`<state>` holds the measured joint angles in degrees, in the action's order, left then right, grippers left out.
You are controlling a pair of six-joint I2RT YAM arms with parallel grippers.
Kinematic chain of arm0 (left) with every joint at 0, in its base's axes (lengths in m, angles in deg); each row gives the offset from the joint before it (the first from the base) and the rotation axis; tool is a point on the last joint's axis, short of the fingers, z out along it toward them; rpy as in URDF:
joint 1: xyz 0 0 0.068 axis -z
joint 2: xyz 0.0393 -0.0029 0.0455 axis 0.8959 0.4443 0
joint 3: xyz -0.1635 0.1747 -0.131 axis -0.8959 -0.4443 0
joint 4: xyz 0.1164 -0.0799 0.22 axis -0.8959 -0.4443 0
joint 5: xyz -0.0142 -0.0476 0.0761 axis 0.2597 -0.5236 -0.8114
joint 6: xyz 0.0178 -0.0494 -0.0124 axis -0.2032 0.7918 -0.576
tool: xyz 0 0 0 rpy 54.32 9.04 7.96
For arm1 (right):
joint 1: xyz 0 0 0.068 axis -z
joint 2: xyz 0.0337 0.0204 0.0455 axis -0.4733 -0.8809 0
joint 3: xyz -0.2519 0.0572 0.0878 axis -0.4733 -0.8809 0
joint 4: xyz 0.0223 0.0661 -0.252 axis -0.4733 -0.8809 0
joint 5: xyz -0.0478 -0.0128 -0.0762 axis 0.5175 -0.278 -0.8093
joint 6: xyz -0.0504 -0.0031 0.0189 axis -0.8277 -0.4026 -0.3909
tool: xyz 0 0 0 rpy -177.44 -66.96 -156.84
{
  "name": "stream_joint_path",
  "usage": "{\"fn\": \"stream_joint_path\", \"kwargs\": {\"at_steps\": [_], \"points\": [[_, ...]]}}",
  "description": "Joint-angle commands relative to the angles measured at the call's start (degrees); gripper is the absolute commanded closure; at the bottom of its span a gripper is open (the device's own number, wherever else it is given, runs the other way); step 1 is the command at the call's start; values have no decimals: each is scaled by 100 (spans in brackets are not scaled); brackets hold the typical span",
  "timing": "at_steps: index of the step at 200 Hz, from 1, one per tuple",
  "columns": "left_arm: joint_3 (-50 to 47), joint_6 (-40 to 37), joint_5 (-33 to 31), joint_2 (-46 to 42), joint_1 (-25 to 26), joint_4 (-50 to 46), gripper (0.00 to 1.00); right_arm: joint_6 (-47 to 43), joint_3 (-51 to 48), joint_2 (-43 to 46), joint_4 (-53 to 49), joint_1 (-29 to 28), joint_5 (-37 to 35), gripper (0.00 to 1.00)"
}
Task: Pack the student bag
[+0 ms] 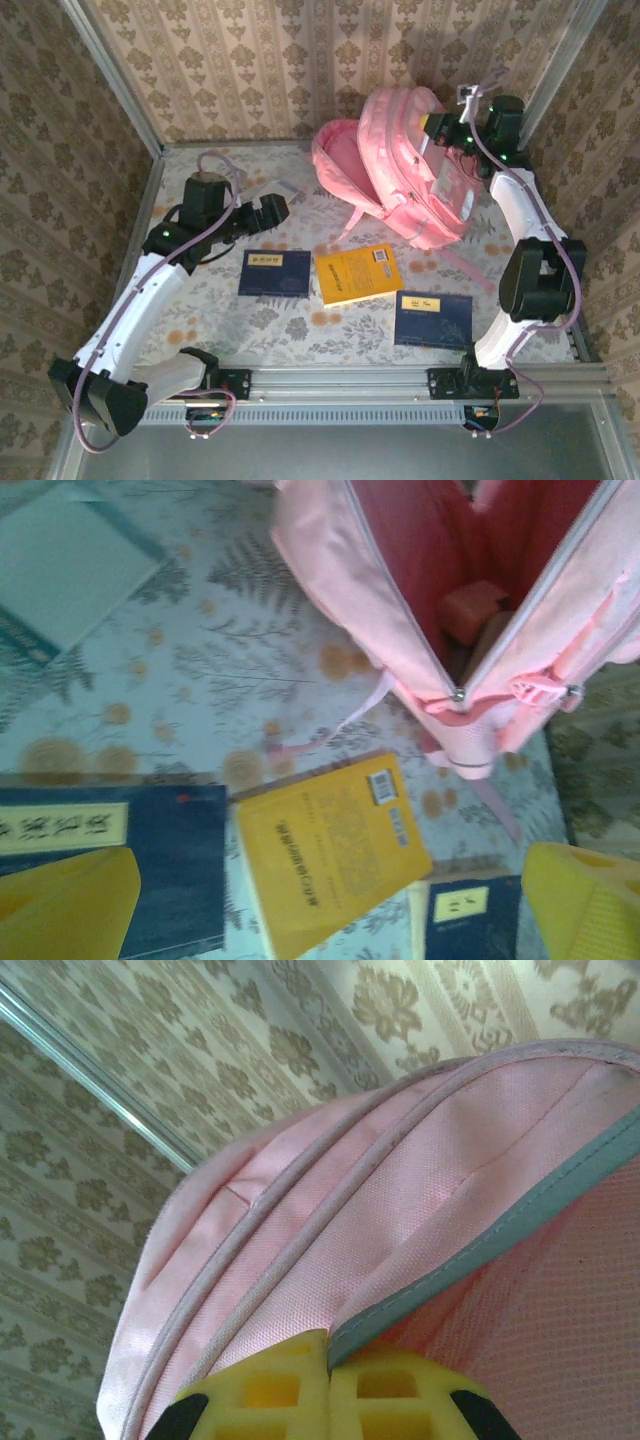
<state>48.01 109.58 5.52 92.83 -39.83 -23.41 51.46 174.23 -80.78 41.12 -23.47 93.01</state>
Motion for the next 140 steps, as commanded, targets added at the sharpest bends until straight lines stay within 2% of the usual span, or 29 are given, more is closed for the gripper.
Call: {"fn": "stream_joint_path", "kwargs": {"at_steps": [1, 17, 42, 54, 71, 101, 123, 140], "points": [[-73, -148, -336, -179, -280, -431, 0, -836, 501, -313, -659, -375, -233, 97], [-187, -63, -175, -185, -591, -449, 0, -1140, 545, -540, -1035, -622, -579, 87], [-353, 103, 0, -134, -1001, -467, 0, -868, 337, -627, -801, -759, -1125, 62], [-349, 120, -95, -71, -1105, -541, 0, -660, 196, -530, -635, -768, -1440, 50], [-232, 101, -283, 123, -1229, -749, 0, -497, -26, -228, -510, -789, -1974, 40], [138, 208, -741, 651, -1407, -1051, 0, -551, -291, 407, -904, -1003, -3154, 37], [212, 230, -826, 1131, -1604, -737, 0, -338, -1226, 1158, -468, -1356, -3821, 39], [378, 200, -698, 1702, -1851, -391, 0, -338, -2039, 1776, -82, -1887, -4418, 40]]}}
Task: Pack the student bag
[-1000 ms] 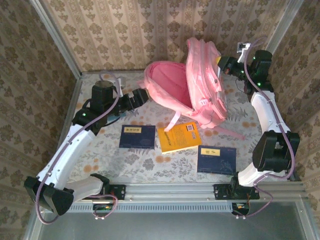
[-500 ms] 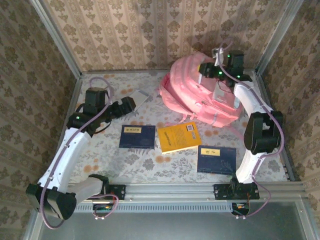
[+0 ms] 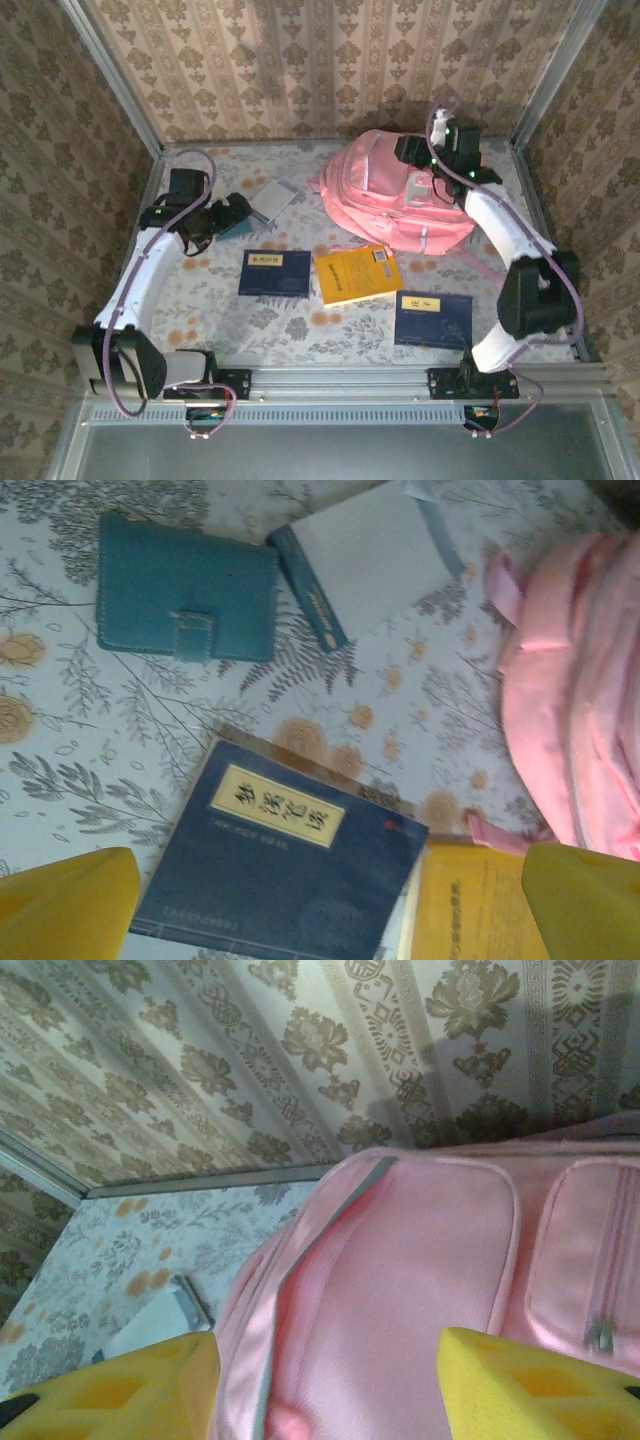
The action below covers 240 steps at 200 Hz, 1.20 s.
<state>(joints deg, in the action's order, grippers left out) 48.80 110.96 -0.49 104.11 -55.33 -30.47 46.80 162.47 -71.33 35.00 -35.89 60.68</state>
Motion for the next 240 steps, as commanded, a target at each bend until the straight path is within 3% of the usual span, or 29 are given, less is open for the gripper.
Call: {"fn": "stream_joint_path", "kwargs": {"at_steps": [1, 23, 66, 88, 139, 173, 240], "points": [[317, 54, -86, 617, -310, 334, 0, 125, -902, 867, 564, -688, -1222, 41], [941, -254, 294, 1725, -626, 421, 0, 305, -1719, 1462, 844, -1437, -1499, 42], [2192, -861, 1169, 3375, -983, 522, 0, 1026, -2508, 1750, 448, -2267, 12, 44], [2936, -1210, 1119, 4058, -1013, 92, 0, 907, -2856, 2054, 245, -2690, 399, 43], [3668, -1485, 1346, 5064, -1076, -583, 0, 914, -3841, 3468, -256, -2794, 645, 42], [3379, -1230, 1397, 5019, -1070, -595, 0, 731, -3947, 4009, -618, -2787, 563, 41], [1838, -389, 2033, 4149, -1056, 105, 0, 726, -3854, 3888, -607, -2789, 642, 41]]}}
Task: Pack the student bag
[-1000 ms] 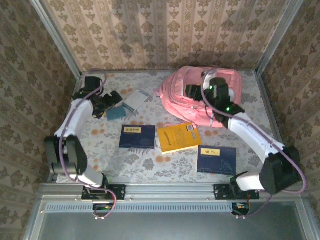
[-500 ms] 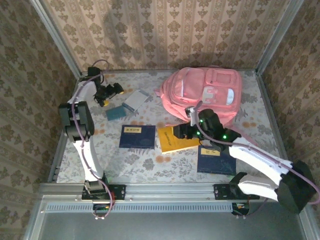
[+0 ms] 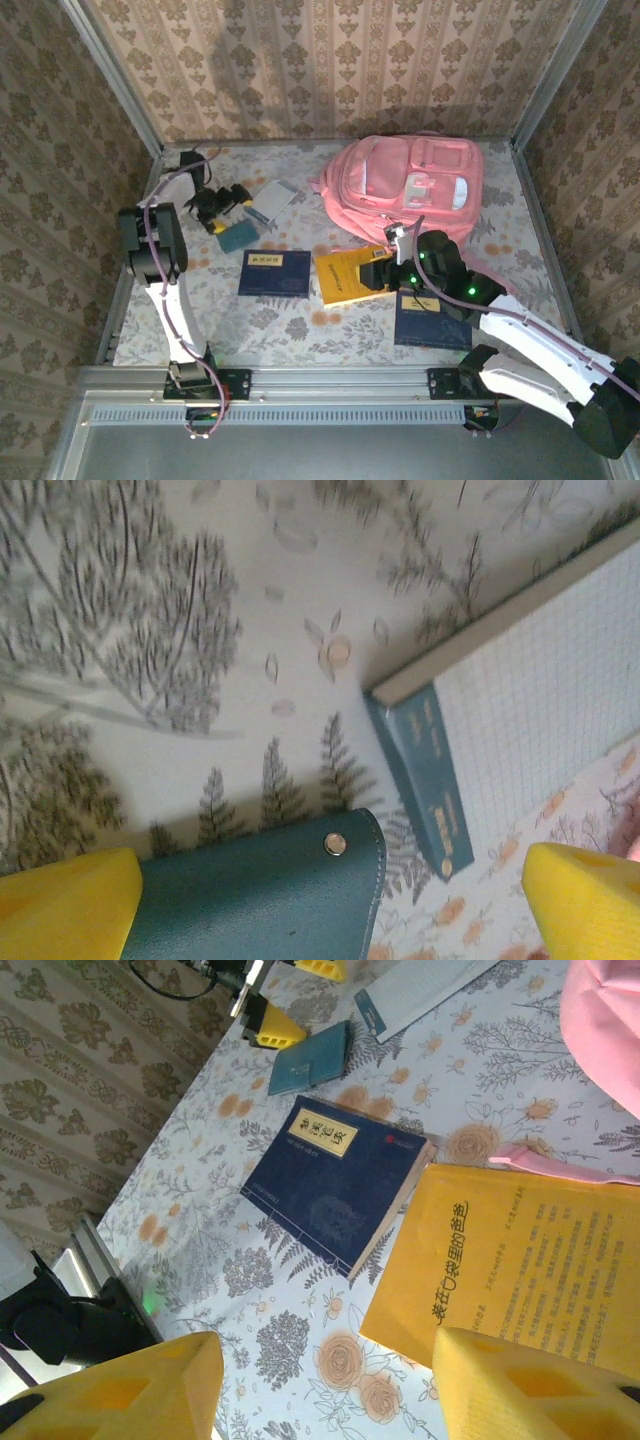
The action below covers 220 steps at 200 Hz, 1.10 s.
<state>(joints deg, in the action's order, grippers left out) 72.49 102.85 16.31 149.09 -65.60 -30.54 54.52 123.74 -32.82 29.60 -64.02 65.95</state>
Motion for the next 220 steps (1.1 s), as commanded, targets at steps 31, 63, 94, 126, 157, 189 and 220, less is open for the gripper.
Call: {"fn": "stream_joint_path", "kwargs": {"at_steps": [31, 63, 94, 126, 157, 189, 220], "points": [[-1191, 510, 271, -809, 34, 118, 0, -26, -145, 162, -71, 26, 80, 40], [-1568, 422, -83, -1157, 187, -231, 0, 73, -273, 223, 8, 26, 92, 40], [-1919, 492, -236, -1483, 417, -504, 0, 53, -286, 191, 60, 26, 195, 41], [-2434, 623, -378, -2011, 539, -477, 0, 89, -232, -72, 75, 17, 434, 41], [-2934, 713, -291, -2373, 590, -326, 0, 99, -249, -185, 116, 9, 465, 41], [-2921, 479, -773, -2277, 673, -527, 0, 108, -197, -298, 156, 7, 521, 41], [-2246, 288, -1775, -1925, 926, -1113, 0, 165, -160, -425, 256, -9, 568, 41]]}}
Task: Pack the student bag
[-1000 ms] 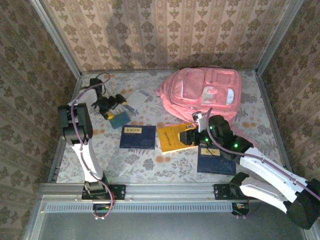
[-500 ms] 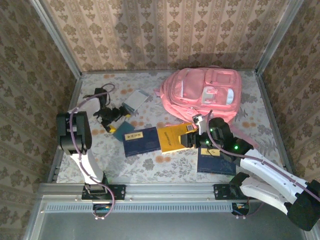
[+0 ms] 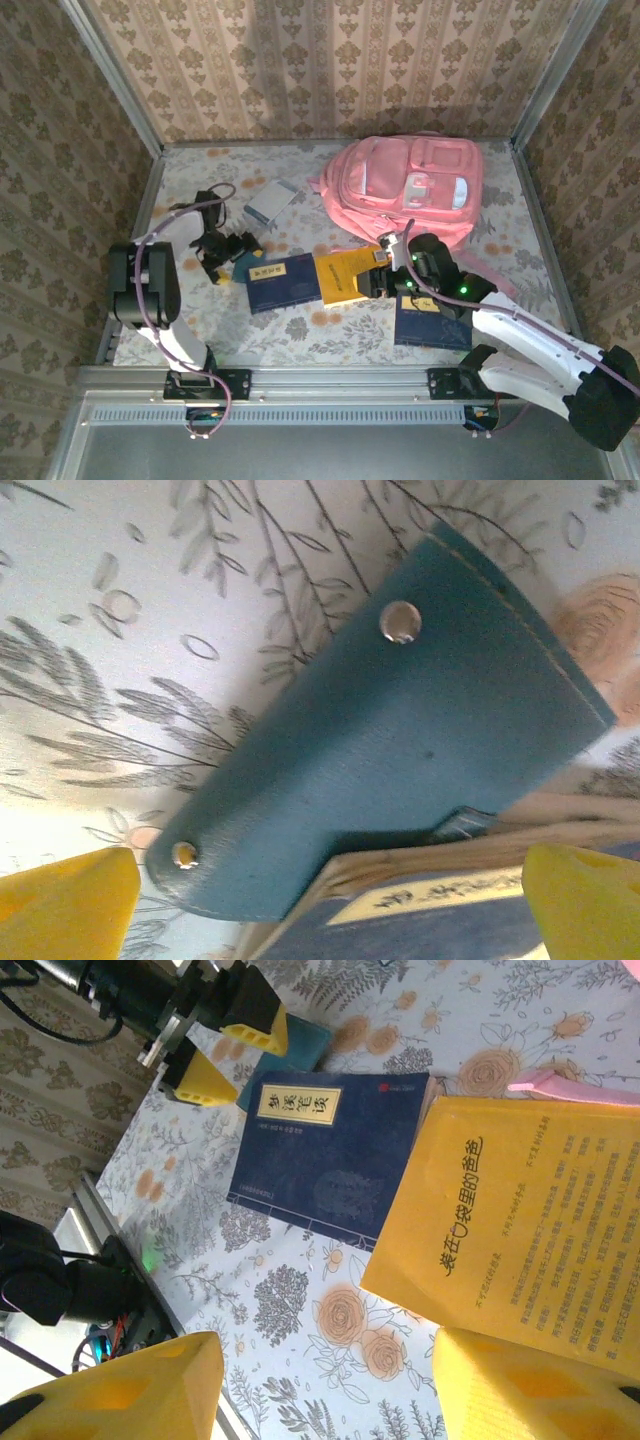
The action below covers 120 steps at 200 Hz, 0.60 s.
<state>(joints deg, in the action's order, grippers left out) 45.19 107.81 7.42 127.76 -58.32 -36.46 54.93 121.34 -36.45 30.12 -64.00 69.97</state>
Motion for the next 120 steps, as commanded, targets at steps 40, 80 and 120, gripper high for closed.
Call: {"fn": "stream_joint_path", "kwargs": {"at_steps": [40, 80, 120], "points": [[951, -233, -1362, 811, 324, -897, 4, 179, -17, -15, 270, -64, 120, 41], [937, -259, -1236, 1142, 265, -768, 12, 136, -39, 89, 139, -73, 64, 41], [691, -137, -1585, 898, -130, -712, 17, 36, -50, 124, 75, -73, -17, 41]]}}
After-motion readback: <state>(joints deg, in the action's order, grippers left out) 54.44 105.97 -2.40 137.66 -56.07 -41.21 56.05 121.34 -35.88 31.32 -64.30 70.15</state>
